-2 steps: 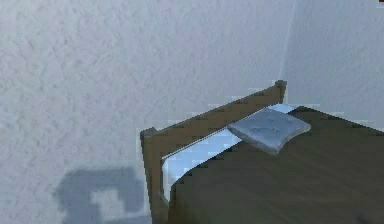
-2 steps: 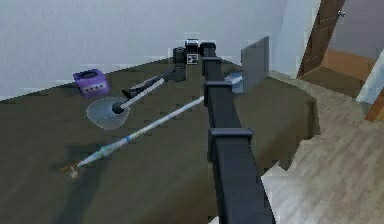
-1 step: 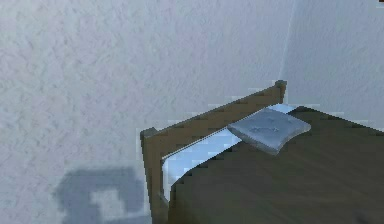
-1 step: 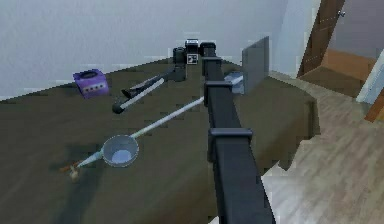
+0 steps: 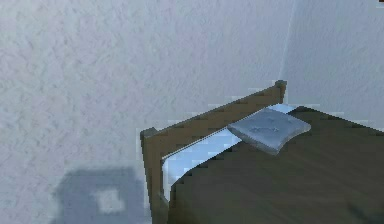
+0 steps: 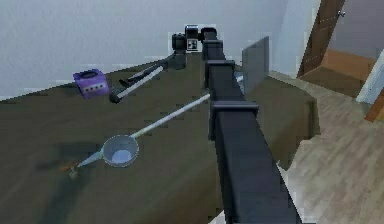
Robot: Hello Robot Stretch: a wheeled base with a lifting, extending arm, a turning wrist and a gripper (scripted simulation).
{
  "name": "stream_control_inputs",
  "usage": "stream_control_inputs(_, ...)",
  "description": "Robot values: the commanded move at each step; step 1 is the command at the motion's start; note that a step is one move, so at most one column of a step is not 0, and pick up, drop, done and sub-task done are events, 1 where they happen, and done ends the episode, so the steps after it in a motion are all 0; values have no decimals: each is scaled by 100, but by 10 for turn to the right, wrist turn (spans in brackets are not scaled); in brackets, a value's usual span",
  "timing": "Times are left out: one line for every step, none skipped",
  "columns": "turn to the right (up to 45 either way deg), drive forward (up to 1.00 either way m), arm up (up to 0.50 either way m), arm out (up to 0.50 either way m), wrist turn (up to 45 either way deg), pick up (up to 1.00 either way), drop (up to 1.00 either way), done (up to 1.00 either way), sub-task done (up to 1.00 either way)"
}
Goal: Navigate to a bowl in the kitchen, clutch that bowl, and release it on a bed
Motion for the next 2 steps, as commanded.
stream_control_inputs(0,0,0,-8,0,0,0,0,0)
stream_control_inputs(0,0,0,0,0,0,0,100,0)
